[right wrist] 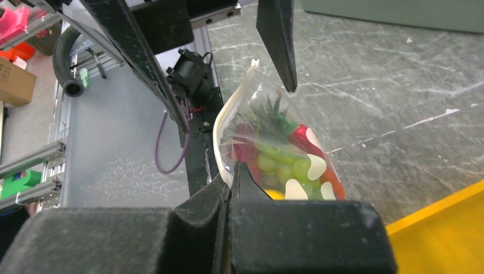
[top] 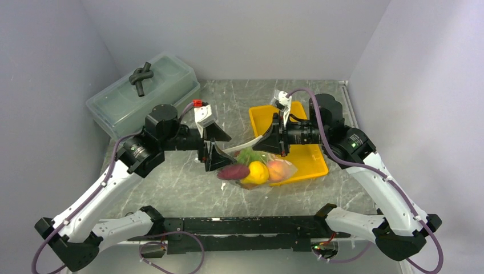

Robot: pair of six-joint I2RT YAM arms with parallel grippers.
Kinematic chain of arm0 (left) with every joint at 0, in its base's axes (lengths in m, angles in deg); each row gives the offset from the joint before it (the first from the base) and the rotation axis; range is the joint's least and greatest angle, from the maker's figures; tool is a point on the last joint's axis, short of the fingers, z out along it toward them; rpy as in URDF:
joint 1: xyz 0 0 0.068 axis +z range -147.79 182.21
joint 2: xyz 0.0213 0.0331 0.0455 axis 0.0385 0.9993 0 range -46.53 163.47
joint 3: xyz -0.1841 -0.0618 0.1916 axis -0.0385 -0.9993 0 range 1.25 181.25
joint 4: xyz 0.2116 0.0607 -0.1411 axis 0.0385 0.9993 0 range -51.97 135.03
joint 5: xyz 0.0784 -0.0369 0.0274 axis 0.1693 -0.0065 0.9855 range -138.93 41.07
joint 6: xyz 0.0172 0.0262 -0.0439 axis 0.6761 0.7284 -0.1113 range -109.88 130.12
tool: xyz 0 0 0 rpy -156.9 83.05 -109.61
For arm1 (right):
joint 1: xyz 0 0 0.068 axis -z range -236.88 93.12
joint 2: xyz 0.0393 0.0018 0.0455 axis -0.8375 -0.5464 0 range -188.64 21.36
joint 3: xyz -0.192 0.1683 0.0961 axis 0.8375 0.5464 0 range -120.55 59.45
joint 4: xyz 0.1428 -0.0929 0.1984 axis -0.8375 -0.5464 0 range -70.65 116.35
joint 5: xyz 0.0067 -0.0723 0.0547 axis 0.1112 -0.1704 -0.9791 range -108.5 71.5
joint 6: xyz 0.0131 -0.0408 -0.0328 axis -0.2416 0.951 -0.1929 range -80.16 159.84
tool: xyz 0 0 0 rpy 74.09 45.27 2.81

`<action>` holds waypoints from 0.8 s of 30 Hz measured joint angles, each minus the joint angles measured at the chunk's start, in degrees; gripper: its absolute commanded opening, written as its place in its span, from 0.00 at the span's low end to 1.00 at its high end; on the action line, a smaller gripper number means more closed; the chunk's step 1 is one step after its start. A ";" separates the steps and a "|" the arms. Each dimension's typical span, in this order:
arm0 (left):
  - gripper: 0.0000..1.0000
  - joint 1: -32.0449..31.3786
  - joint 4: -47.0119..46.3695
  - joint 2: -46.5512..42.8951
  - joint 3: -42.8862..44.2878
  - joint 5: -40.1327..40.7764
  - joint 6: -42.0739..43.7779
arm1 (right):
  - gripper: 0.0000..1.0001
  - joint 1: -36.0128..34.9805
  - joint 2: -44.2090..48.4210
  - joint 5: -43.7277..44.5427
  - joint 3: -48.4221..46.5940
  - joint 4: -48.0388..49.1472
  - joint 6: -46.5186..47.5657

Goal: Place the food in the zip-top bag and seal the zipper

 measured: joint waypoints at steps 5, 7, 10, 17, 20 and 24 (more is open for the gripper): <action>0.99 0.00 -2.93 1.62 -1.05 -2.01 -1.55 | 0.00 0.00 -0.07 -1.31 0.07 2.60 -1.14; 0.97 0.00 -4.02 1.84 -1.44 -2.80 -2.19 | 0.00 0.00 -0.24 -1.88 0.07 3.32 -1.55; 0.91 0.00 -4.92 2.32 -1.49 -3.89 -2.60 | 0.00 0.00 -0.72 -2.27 0.07 3.91 -2.08; 0.64 0.00 -5.66 3.93 -1.53 -5.92 -3.06 | 0.00 0.00 -1.49 -2.91 0.07 5.07 -3.10; 0.49 0.00 -5.64 4.61 -1.66 -6.75 -3.28 | 0.00 0.00 -1.49 -3.26 0.07 5.62 -3.50; 0.14 0.00 -5.62 5.09 -1.68 -7.17 -3.52 | 0.00 0.00 -1.57 -3.26 0.07 5.95 -3.96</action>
